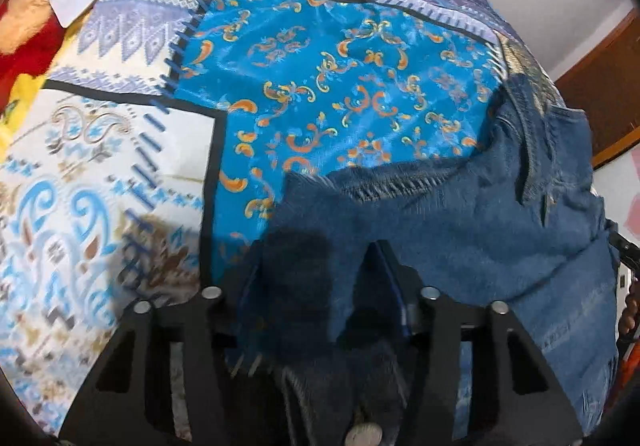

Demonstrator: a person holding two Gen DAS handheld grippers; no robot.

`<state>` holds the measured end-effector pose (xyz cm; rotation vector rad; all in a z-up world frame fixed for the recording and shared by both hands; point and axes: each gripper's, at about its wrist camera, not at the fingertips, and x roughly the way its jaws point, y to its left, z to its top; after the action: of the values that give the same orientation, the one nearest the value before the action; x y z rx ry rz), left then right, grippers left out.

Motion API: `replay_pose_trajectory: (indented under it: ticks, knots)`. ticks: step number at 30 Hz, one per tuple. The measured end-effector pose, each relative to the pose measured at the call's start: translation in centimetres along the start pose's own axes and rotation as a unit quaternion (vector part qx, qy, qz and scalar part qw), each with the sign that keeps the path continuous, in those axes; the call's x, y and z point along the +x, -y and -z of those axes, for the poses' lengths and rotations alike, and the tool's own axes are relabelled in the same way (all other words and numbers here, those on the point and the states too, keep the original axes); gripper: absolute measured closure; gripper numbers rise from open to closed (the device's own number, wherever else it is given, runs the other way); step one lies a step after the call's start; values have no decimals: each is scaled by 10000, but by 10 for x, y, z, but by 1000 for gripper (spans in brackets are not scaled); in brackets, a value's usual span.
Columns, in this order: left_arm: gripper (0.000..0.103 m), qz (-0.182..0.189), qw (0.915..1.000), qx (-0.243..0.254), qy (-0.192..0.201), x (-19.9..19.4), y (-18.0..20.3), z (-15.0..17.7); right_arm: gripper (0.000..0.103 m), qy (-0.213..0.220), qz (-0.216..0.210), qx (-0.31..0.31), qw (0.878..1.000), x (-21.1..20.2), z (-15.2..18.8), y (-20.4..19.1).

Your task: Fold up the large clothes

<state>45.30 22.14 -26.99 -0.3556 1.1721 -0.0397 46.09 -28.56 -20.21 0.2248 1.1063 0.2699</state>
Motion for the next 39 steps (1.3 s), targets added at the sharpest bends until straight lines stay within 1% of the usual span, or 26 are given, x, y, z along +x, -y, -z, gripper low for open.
replay_pose_trajectory:
  ticks: [1, 2, 3, 4, 7, 9, 11, 13, 16, 20, 21, 23, 27, 31, 33, 36, 37, 39]
  knots:
    - [74, 18, 10000, -10, 49, 2, 1, -2, 57, 30, -2, 14, 10000, 2, -1, 0]
    - [82, 44, 10000, -19, 61, 4, 2, -4, 69, 50, 16, 29, 10000, 5, -4, -1]
    - [85, -1, 10000, -27, 83, 4, 5, -4, 76, 73, 37, 24, 10000, 7, -5, -2]
    - [91, -96, 9999, 15, 130, 3, 11, -5, 87, 83, 83, -49, 9999, 9, -8, -4]
    - [94, -600, 9967, 342, 427, -12, 32, -4, 91, 195, 257, -407, 9987, 8, -15, -18]
    - [95, -781, 9929, 492, 748, -33, 40, -3, 91, 355, 357, -678, 9964, 1, -21, -31]
    - [95, -790, 9896, 536, 1073, -59, 42, -4, 92, 486, 371, -1055, 9925, -4, -31, -49]
    - [95, -675, 9881, 447, 1311, -86, 42, -4, 93, 575, 402, -1288, 9892, -6, -39, -63]
    - [95, -687, 9839, 445, 1591, -118, 42, -4, 93, 662, 389, -1480, 9860, 0, -52, -87]
    - [95, -766, 9793, 342, 1840, -145, 31, -6, 93, 849, 313, -1616, 9827, 4, -68, -115]
    - [95, -797, 9789, 322, 1851, -145, 27, -11, 93, 898, 270, -1621, 9823, 5, -72, -121]
    - [95, -996, 9775, 259, 1840, -140, 16, -20, 93, 974, 283, -1641, 9812, 10, -80, -131]
    - [95, -1190, 9800, -110, 1592, -114, -13, -33, 93, 946, 435, -1704, 9799, 36, -90, -143]
    - [95, -1129, 9846, -487, 1243, -79, -46, -40, 93, 820, 671, -1763, 9786, 67, -91, -143]
    - [94, -1135, 9856, -547, 1129, -66, -55, -42, 92, 780, 812, -1796, 9773, 77, -90, -139]
    - [93, -1226, 9860, -527, 1003, -50, -59, -43, 92, 520, 873, -1707, 9801, 94, -87, -127]
    - [90, -1299, 9859, -500, 926, -43, -59, -44, 92, 448, 866, -1690, 9808, 99, -86, -123]
    - [84, -1423, 9855, -444, 814, -33, -60, -44, 88, 319, 882, -1674, 9814, 107, -84, -117]
